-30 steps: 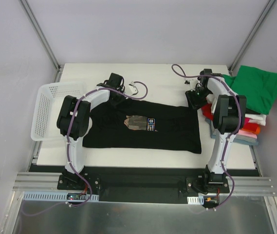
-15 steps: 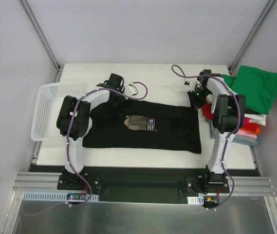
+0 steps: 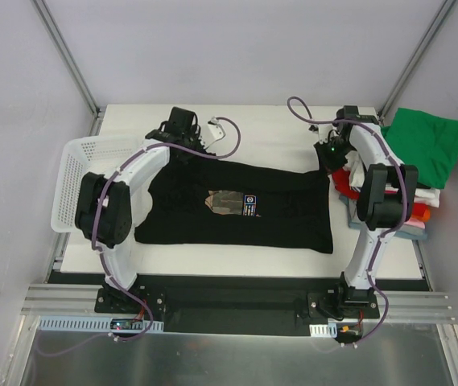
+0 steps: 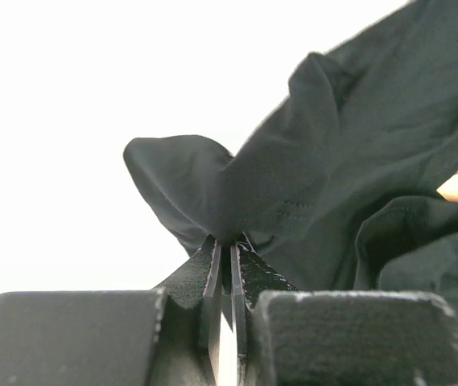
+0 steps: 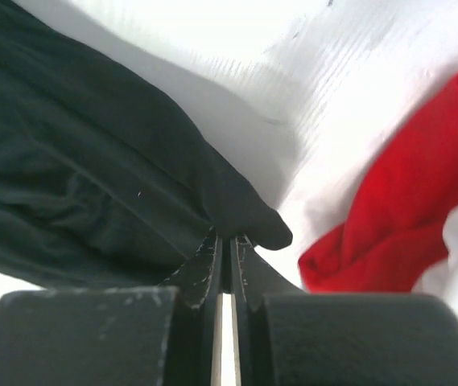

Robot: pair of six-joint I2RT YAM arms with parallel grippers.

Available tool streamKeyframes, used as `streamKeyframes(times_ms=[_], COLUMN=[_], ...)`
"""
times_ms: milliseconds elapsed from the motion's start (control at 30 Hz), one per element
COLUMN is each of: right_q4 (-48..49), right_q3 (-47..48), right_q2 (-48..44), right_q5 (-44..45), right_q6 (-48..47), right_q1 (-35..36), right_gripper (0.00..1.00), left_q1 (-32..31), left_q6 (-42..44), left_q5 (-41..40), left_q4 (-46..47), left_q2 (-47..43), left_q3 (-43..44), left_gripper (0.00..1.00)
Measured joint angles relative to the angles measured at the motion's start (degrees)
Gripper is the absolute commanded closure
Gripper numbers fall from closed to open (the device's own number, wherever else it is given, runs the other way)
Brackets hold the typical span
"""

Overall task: Fold and stack the t-shirts
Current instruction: Fold the tshirt

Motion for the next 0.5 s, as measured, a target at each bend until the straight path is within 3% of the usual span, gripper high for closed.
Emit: streamKeyframes(times_ms=[500], right_q4=[-0.44], right_q3=[-14.29], right_q2=[-13.4], right_q5=[0.02], right_q6=[-0.07], right_q1=[0.13], right_gripper=[0.99], left_q1=[-2.27], left_q6=[0.85], left_q5=[-3.21], left_q4=[-0.85], left_q2=[-15.19], left_q3=[-13.88], left_gripper=[1.0])
